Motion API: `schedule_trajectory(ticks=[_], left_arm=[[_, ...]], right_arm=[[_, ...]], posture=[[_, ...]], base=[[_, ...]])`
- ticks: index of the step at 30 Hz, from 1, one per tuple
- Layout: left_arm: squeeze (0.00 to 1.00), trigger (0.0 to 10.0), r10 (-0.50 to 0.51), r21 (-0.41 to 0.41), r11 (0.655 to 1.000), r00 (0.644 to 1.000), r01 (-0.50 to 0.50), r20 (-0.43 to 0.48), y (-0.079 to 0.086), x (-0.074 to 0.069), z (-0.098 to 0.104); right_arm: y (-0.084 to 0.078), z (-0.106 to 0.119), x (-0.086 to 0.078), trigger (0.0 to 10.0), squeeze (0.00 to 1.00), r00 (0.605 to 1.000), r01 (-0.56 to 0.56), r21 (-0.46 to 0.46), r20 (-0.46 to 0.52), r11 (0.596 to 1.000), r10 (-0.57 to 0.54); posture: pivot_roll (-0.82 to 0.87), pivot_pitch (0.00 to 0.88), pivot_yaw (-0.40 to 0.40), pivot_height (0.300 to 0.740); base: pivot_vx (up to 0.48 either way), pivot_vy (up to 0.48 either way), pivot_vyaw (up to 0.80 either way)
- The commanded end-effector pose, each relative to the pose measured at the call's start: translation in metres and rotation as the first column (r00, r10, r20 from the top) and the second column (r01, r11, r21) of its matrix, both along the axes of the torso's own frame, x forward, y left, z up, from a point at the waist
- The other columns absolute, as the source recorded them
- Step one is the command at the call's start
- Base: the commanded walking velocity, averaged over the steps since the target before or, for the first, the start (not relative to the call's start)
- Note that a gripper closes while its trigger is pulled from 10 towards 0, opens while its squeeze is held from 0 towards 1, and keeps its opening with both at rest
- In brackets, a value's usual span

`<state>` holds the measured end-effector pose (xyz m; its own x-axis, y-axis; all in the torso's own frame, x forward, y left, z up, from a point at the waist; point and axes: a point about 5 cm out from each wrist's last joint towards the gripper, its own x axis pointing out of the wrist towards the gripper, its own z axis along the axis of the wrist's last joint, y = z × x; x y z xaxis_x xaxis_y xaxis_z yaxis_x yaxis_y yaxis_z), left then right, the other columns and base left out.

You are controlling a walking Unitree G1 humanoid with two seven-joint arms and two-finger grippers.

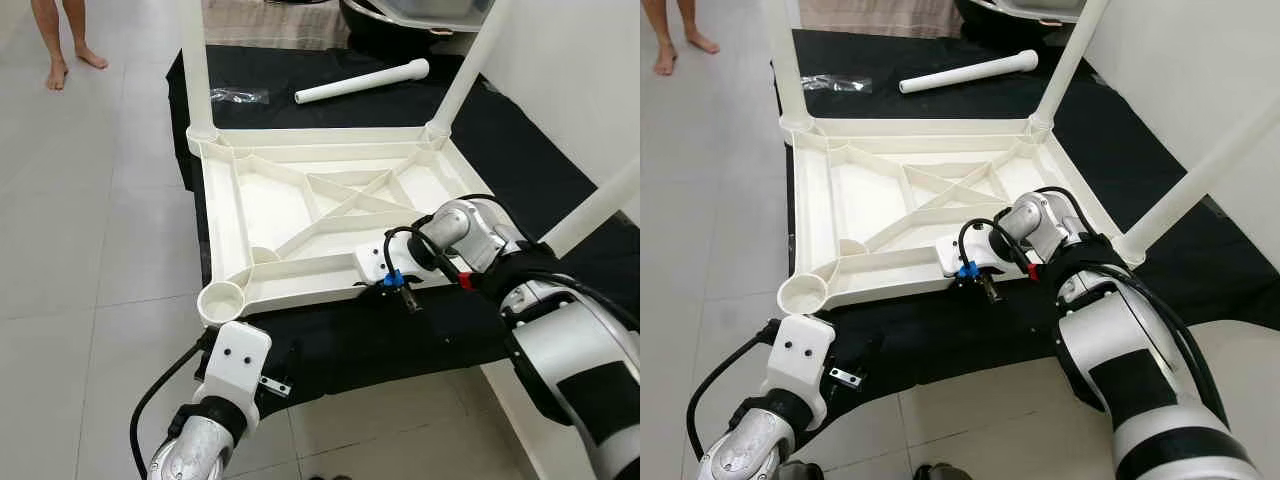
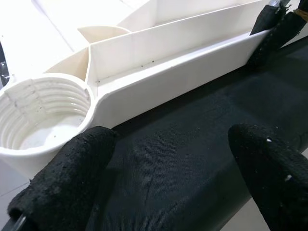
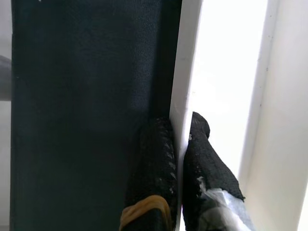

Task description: Building children table

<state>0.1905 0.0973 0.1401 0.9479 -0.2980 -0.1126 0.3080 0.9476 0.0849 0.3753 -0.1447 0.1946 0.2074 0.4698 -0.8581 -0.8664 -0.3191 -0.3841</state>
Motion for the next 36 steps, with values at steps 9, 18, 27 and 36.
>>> schedule_trajectory(ticks=[9, 18, 27, 36], left_arm=[[0.0, 10.0, -0.012, -0.002, 1.0, 1.0, 0.012, -0.013, -0.003, -0.003, -0.003], [0.0, 10.0, -0.014, 0.002, 1.0, 1.0, 0.014, -0.014, -0.003, -0.001, -0.006], [0.0, 10.0, -0.021, 0.018, 1.0, 1.0, 0.021, -0.017, -0.002, 0.003, -0.01], [0.0, 10.0, -0.033, 0.038, 0.999, 0.999, 0.034, -0.017, 0.001, 0.007, -0.012]], right_arm=[[-0.005, 0.007, 0.006, 10.0, 0.0, 0.993, 0.029, -0.043, 0.113, 0.999, -0.024], [-0.003, 0.017, 0.005, 10.0, 1.0, 0.997, 0.012, 0.033, 0.074, 0.999, -0.014], [-0.021, 0.043, 0.003, 10.0, 0.0, 0.999, 0.045, 0.168, 0.021, 0.985, -0.05], [-0.037, 0.06, -0.007, 10.0, 0.0, 0.987, 0.126, 0.525, -0.149, 0.842, -0.054]], posture=[[0.07, 0.145, -0.186, 0.74], [0.07, 0.127, -0.179, 0.74], [0.08, 0.097, -0.165, 0.74], [0.09, 0.08, -0.147, 0.74]], base=[[0.0, 0.0, 0.0], [0.0, 0.0, 0.0], [0.0, 0.0, 0.0], [0.0, 0.0, 0.0]])
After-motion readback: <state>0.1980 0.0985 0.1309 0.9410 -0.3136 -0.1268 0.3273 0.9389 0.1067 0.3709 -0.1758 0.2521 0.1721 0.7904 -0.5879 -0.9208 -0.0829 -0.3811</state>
